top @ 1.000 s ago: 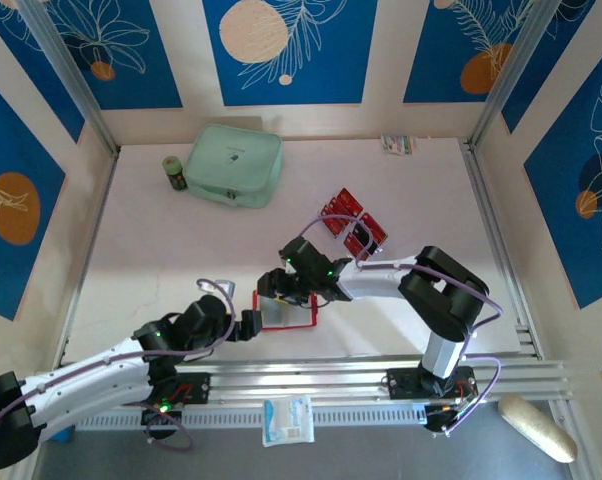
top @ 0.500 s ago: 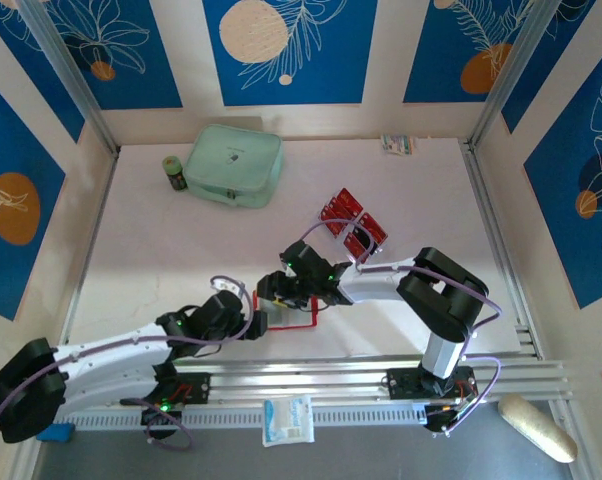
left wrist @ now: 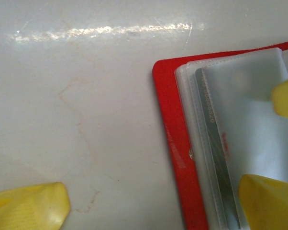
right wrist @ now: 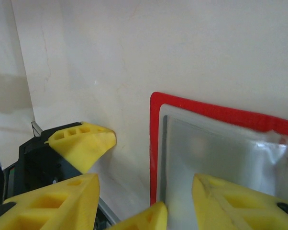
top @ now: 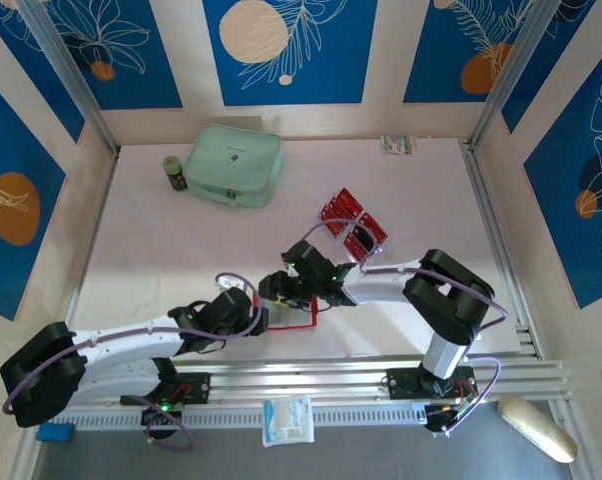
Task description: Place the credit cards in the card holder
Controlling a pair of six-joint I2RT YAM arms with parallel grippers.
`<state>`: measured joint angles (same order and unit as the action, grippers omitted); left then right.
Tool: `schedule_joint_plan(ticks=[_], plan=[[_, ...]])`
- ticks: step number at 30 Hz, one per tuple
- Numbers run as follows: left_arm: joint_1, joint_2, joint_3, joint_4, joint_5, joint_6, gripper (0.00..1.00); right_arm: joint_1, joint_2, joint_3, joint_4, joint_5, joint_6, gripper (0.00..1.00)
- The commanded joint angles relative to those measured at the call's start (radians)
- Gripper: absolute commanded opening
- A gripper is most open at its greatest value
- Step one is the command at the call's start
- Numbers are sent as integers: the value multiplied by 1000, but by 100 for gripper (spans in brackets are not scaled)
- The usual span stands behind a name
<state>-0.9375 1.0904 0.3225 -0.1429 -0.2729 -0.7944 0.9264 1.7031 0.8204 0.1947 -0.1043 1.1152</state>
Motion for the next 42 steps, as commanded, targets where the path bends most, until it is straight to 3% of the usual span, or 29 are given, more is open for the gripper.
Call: schedule_joint_plan(ticks=[1, 8, 14, 17, 32, 42], plan=[[6, 36, -44, 51, 13, -34, 94, -17, -71, -23, -55, 3, -49, 54], [6, -4, -65, 36, -3, -47, 92, -23, -83, -57, -96, 19, -90, 49], [7, -4, -60, 31, -1, -43, 92, -7, -58, -67, -97, 38, -103, 22], [8, -3, -60, 29, 1, -43, 92, -1, -37, -60, -92, 37, -107, 13], [7, -54, -14, -1, 14, -10, 97, 19, 65, 3, -90, 21, -110, 8], [8, 28, -23, 39, 17, -11, 97, 23, 64, 6, -85, 13, -101, 8]])
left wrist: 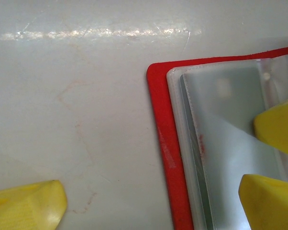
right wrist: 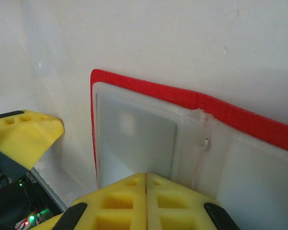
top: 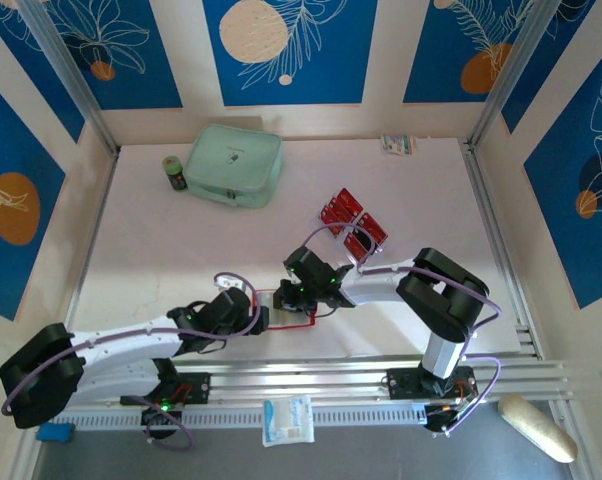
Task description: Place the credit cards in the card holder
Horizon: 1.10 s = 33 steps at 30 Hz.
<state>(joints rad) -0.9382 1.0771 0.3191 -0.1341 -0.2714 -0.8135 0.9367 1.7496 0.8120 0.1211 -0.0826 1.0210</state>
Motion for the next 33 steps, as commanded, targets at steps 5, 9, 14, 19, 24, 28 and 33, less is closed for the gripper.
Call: schedule_joint_plan(ticks=[5, 9, 14, 19, 24, 28, 33], plan=[[8, 50, -28, 15, -4, -7, 97, 12, 9, 13, -12, -14, -4, 8], [8, 57, -36, 2, -9, -19, 95, 10, -7, 22, -20, -25, -10, 9], [9, 91, -32, -10, -3, -20, 93, 0, -38, 54, -62, -36, -41, 14], [7, 131, -10, -42, -8, -23, 91, -27, -115, 79, -141, -31, -96, 22], [8, 169, 12, -80, -16, -24, 89, -99, -227, 93, -292, 27, -192, 35], [8, 194, 23, -93, -17, -27, 89, -198, -308, 101, -426, 77, -289, 40], [8, 210, 26, -88, -12, -30, 88, -315, -339, 141, -597, 173, -440, 42]])
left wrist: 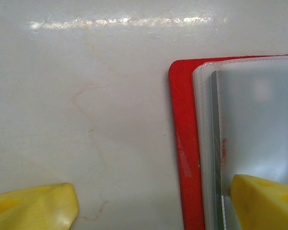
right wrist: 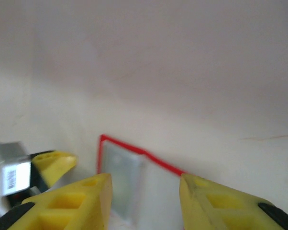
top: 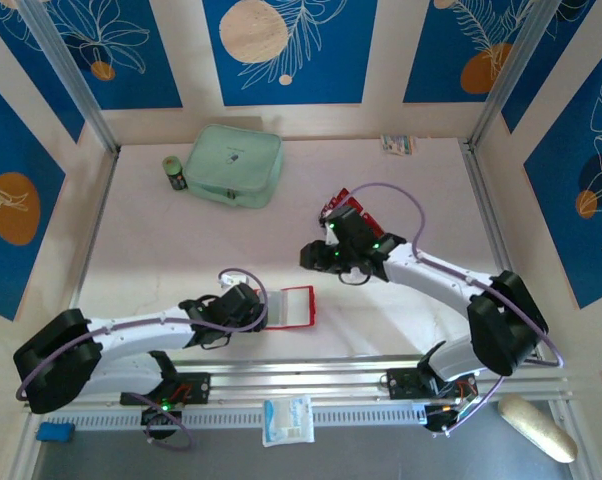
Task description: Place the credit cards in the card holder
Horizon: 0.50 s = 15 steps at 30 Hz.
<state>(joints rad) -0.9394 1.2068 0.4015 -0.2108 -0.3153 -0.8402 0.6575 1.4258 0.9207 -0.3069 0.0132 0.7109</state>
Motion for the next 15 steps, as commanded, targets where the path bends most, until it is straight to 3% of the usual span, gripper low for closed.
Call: schedule_joint_plan(ticks=[1, 15], plan=[[9, 83, -56, -11, 33, -3, 88, -48, -14, 41, -196, 107, -162, 42], [9, 93, -60, -4, 35, -6, 88, -73, 52, 151, -334, 442, -405, 40]])
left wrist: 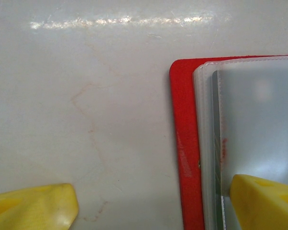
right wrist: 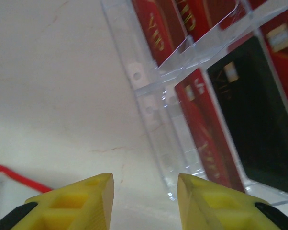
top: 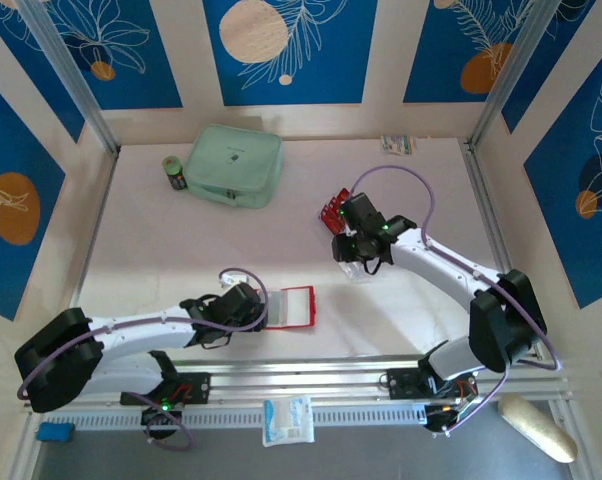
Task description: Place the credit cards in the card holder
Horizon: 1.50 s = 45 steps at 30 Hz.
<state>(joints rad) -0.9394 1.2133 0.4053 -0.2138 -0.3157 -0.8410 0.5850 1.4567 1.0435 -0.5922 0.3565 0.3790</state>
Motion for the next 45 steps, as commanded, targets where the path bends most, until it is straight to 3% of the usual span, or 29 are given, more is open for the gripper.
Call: schedule_joint_plan(ticks=[1, 9, 20, 27, 33, 40, 45], plan=[[10, 87, -63, 1, 37, -7, 88, -1, 30, 34, -49, 119, -84, 40], [10, 95, -65, 14, 42, -9, 88, -1, 101, 74, -56, 230, -131, 35], [10, 100, -65, 24, 46, -9, 88, 5, 160, 88, -51, 243, -142, 32], [9, 100, -67, 25, 48, -12, 88, 9, 186, 99, -52, 230, -146, 22], [10, 101, -66, 25, 48, -13, 87, 10, 156, 107, -52, 219, -164, 16], [10, 101, -69, 25, 50, -13, 88, 27, 88, 152, -76, 185, -199, 2], [10, 101, -68, 23, 48, -16, 88, 73, 21, 205, -114, 164, -187, 0]])
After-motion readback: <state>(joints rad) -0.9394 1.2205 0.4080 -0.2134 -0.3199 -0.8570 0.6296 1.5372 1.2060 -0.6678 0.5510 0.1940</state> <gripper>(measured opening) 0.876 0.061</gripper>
